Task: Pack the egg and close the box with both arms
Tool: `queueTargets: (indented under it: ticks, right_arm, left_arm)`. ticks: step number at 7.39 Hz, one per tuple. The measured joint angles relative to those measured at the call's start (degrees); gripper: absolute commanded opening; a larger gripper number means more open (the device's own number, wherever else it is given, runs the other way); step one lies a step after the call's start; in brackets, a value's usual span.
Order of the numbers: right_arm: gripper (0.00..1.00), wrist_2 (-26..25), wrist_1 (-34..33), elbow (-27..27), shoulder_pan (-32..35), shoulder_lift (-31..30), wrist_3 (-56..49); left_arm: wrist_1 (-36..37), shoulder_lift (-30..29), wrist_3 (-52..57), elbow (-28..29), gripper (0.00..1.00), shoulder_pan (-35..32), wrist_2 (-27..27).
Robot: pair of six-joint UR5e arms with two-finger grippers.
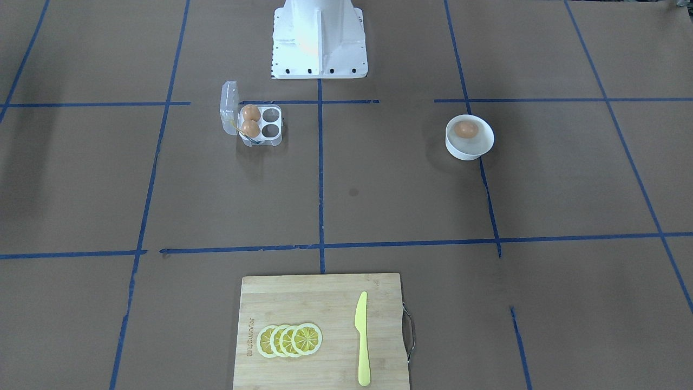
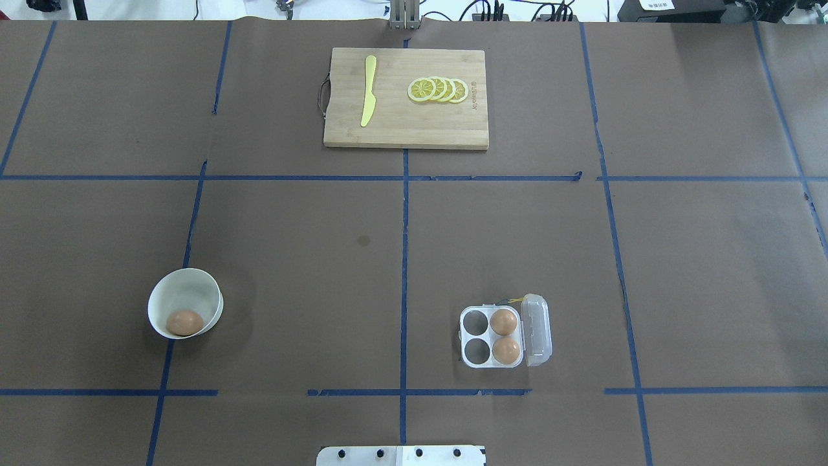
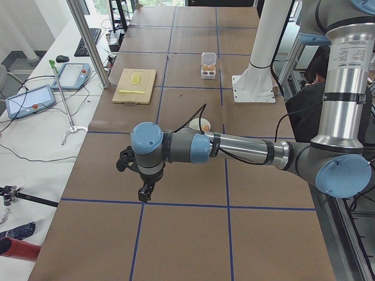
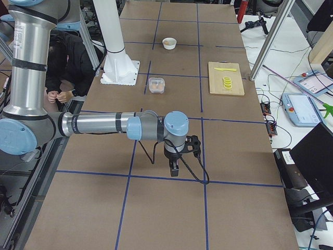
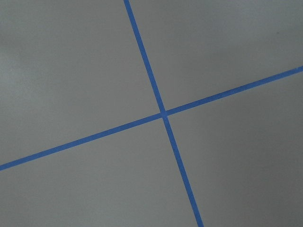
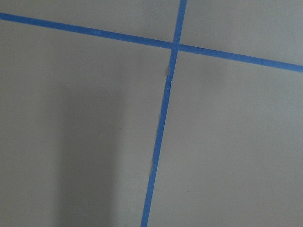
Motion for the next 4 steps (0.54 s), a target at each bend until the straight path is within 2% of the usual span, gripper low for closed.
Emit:
queueTargets:
  ticks: [4]
  right_arm:
    - [1.00,0.1,0.0,0.6,-0.4,0.0,0.0]
  left_arm:
    - [-0.1,0.1,0.0,-0.6,1.00,-0.1,0.1]
